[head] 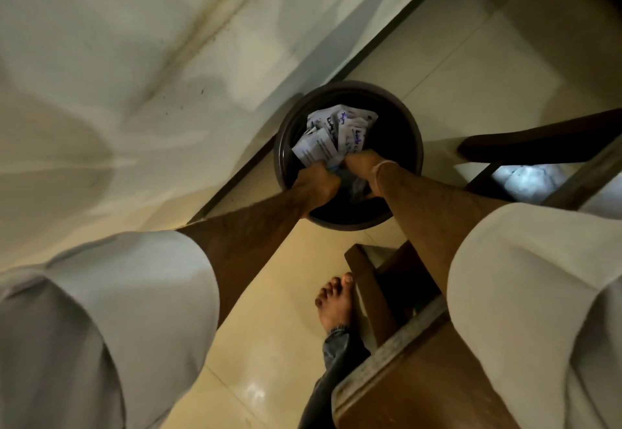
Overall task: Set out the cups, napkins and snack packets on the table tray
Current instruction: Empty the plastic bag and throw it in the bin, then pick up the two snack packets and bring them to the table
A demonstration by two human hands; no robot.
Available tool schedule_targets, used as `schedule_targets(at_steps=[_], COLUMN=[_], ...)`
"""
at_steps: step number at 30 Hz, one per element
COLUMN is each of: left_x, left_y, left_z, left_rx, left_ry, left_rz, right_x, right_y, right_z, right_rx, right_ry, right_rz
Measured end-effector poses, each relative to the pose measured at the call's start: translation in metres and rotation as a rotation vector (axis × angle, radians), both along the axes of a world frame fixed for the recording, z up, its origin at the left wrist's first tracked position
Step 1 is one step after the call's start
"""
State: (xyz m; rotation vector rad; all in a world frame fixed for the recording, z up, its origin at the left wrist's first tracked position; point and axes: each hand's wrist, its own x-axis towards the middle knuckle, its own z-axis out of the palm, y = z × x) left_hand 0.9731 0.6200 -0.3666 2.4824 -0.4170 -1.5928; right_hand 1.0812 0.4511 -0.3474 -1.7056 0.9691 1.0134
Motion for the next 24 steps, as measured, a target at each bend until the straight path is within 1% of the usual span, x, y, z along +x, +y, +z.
schedule_targets(at_steps=[1, 2, 3, 4, 5, 6, 7, 9, 11, 13, 16, 21, 24], left_x=[0.058, 0.094, 0.113, 0.142, 0.150, 0.153, 0.144, 0.142, 0.150, 0.156, 0.156, 0.143, 0.127], left_y=[-0.011, -0.028, -0.053, -0.059, -0.060, -0.061, -0.059, -0.073, -0.091, -0.112, -0.143, -0.196, -0.223], left_z=[0.008, 0.032, 0.052, 0.073, 0.096, 0.114, 0.137, 0.175, 0.218, 0.273, 0.352, 0.499, 0.579], left_rx=[-0.072, -0.083, -0.138, -0.171, -0.194, -0.200, -0.198, -0.226, -0.303, -0.353, -0.393, -0.546, -0.605], left_ry=[-0.115, -0.291, -0.091, -0.126, -0.166, -0.178, -0.188, -0.233, -0.324, -0.391, -0.474, -0.604, -0.676], left_rz=[-0.027, -0.058, 0.173, 0.215, 0.208, 0.207, 0.253, 0.240, 0.237, 0.241, 0.208, 0.183, 0.146], right_x=[0.001, 0.002, 0.002, 0.001, 0.001, 0.000, -0.002, -0.002, -0.003, -0.004, -0.013, -0.041, -0.069], right_y=[0.000, -0.001, -0.005, -0.009, -0.013, -0.017, -0.022, -0.033, -0.050, -0.072, -0.107, -0.169, -0.205], right_z=[0.010, 0.022, 0.035, 0.048, 0.067, 0.085, 0.109, 0.154, 0.205, 0.259, 0.341, 0.485, 0.567], right_rx=[-0.051, -0.084, -0.125, -0.165, -0.198, -0.214, -0.231, -0.268, -0.304, -0.354, -0.448, -0.564, -0.638], right_ry=[-0.029, -0.060, -0.067, -0.085, -0.113, -0.163, -0.224, -0.327, -0.410, -0.489, -0.601, -0.711, -0.784], right_rz=[0.031, 0.069, 0.114, 0.166, 0.193, 0.194, 0.196, 0.166, 0.135, 0.156, 0.128, 0.111, 0.062])
